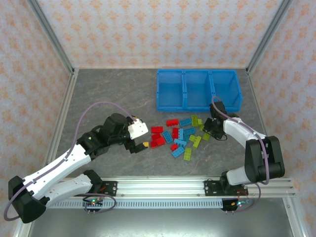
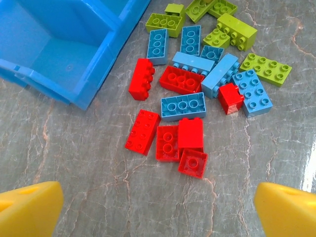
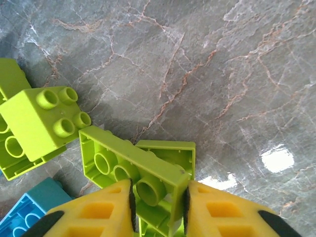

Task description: Sort the legos into containers by color

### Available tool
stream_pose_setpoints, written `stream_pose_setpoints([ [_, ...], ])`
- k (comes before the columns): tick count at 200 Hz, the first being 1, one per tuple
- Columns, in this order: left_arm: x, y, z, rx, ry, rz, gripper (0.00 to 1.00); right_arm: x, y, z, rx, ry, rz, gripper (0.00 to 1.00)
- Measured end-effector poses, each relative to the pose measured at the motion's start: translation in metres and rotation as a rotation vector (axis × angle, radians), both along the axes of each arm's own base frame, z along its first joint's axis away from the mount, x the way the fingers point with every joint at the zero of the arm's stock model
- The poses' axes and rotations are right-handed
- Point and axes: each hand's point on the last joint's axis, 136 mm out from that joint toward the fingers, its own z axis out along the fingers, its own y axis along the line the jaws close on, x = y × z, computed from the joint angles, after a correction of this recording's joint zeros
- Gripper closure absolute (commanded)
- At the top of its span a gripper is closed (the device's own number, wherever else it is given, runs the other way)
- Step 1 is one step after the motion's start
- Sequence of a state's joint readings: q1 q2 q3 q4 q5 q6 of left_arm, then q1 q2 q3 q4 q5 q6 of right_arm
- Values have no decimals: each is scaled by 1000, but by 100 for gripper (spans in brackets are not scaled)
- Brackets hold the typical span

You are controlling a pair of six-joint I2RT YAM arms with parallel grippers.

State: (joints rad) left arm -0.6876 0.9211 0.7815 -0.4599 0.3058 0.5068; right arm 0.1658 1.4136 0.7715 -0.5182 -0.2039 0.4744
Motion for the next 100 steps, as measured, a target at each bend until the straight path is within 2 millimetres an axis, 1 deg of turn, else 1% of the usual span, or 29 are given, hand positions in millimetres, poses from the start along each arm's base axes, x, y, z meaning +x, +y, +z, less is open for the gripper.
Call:
stream_pose_setpoints([
  [22, 0, 0, 0, 0, 0, 0, 0, 0, -2, 8, -8, -22, -3, 81],
  [38, 0, 0, 0, 0, 0, 0, 0, 1, -3, 13, -11, -42, -7, 82],
  [44, 0, 0, 0, 0, 0, 0, 0, 1, -4, 14, -12, -46, -8, 85],
  [67, 1, 1, 0, 2, -2, 4, 0, 0, -4, 19, -11, -57, -13, 88],
  [80, 1, 1, 0, 3, -3, 6, 0, 0, -4, 27, -8, -81, -17, 91],
  [100, 1, 1, 0, 3, -3, 6, 0, 0, -6, 45, 1, -141, -32, 96],
])
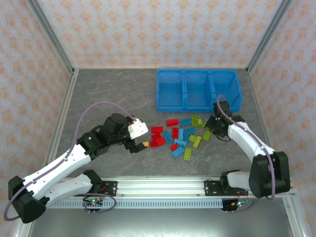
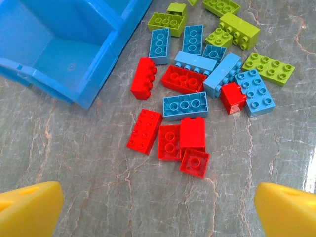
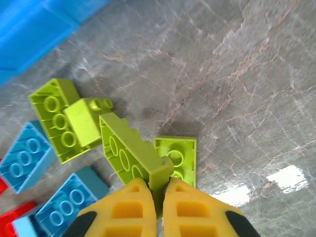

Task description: Sort the legos into containers by color

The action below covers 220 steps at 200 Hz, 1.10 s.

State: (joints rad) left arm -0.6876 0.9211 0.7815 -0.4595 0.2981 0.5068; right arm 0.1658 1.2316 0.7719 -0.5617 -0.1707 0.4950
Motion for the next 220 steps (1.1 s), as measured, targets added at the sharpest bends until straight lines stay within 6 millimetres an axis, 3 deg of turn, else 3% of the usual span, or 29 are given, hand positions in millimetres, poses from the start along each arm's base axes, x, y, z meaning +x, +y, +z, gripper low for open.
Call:
stream_pose_setpoints([
  [25, 0, 0, 0, 1, -1, 2, 0, 2, -3, 30, 3, -90, -23, 99],
  [47, 1, 1, 0, 5, -4, 9, 0, 14, -9, 70, -10, -198, -54, 99],
  [74, 2, 2, 0, 8, -7, 14, 0, 42, -30, 124, -43, -338, -134, 99],
  [95, 2, 2, 0, 8, -7, 15, 0, 73, -54, 143, -72, -379, -207, 100],
  [120, 2, 2, 0, 6, -6, 17, 0, 121, -77, 129, -95, -335, -262, 100],
  [138, 2, 2, 0, 6, -5, 17, 0, 151, -87, 101, -93, -276, -283, 100],
  [161, 2, 2, 0, 4, -3, 19, 0, 180, -92, 63, -67, -198, -294, 91],
  [187, 2, 2, 0, 4, -4, 20, 0, 195, -92, 37, -52, -145, -306, 75],
  [220, 3, 3, 0, 9, -7, 27, 0, 196, -92, 49, -40, -163, -317, 69],
])
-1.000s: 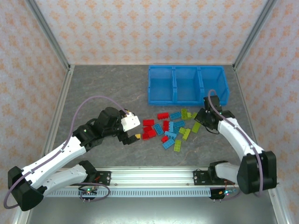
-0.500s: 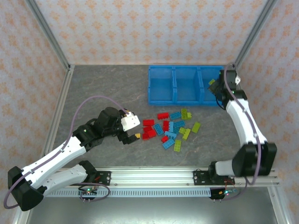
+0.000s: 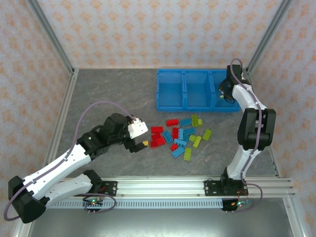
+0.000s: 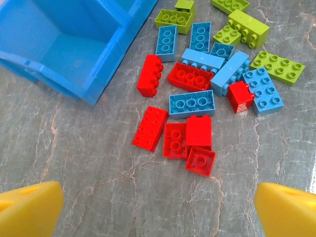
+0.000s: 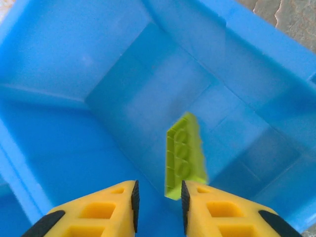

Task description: Sort the legos into containers by color

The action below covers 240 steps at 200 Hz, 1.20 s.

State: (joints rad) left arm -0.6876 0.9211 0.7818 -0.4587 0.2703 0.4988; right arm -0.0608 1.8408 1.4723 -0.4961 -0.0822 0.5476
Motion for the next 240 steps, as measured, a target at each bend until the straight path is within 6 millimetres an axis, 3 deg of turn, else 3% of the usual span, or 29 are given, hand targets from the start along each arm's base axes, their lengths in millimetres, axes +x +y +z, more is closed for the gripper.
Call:
stream_pose_setpoints([
  [21, 3, 2, 0, 1, -1, 21, 1, -6, 3, 23, 12, -40, 9, 69],
  [31, 6, 2, -1, -5, 11, 49, 7, -13, 8, 39, 29, -78, 22, 69],
  [51, 17, 3, 0, -22, 77, 153, 23, -42, 23, 75, 83, -166, 62, 64],
  [61, 27, 0, 9, -40, 105, 213, 25, -59, 33, 93, 102, -210, 98, 61],
  [87, 60, -15, 42, -170, 183, 404, 23, -104, 88, 138, 151, -299, 297, 57],
  [101, 73, -21, 44, -225, 235, 492, 23, -130, 124, 150, 190, -306, 434, 52],
  [122, 83, -29, 16, -250, 353, 607, 23, -171, 156, 142, 232, -250, 570, 44],
  [150, 93, -53, -36, -228, 466, 686, 25, -207, 164, 123, 249, -152, 642, 37],
  [200, 121, -120, -112, -63, 509, 594, 29, -216, 158, 112, 195, -93, 672, 35],
  [240, 137, -130, -146, 47, 472, 536, 33, -214, 154, 111, 162, -92, 678, 34],
])
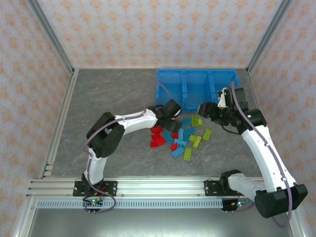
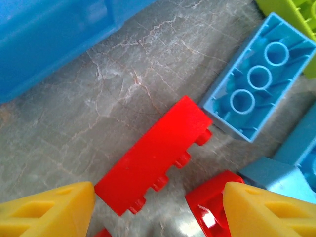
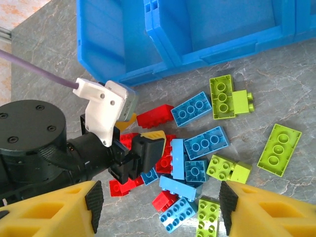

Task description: Sort the legos into containers by color

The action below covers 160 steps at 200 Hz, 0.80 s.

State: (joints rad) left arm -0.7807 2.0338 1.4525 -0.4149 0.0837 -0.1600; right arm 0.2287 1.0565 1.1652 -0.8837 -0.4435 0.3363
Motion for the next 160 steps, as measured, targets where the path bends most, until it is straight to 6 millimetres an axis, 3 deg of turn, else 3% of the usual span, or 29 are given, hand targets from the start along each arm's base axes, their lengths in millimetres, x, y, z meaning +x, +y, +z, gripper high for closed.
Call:
stream_pose_setpoints([
  [63, 8, -4, -9, 52, -27, -73, 58, 1, -2, -2, -12, 2, -8, 34],
  [85, 9, -5, -10, 59, -33, -85, 60, 1, -2, -4, -13, 6, -8, 33],
  [114, 9, -4, -13, 71, -33, -98, 72, 1, -2, -4, -12, 7, -8, 33],
  [160, 4, -4, -10, 63, -28, -128, 81, 1, -2, -4, -10, 8, -10, 33],
])
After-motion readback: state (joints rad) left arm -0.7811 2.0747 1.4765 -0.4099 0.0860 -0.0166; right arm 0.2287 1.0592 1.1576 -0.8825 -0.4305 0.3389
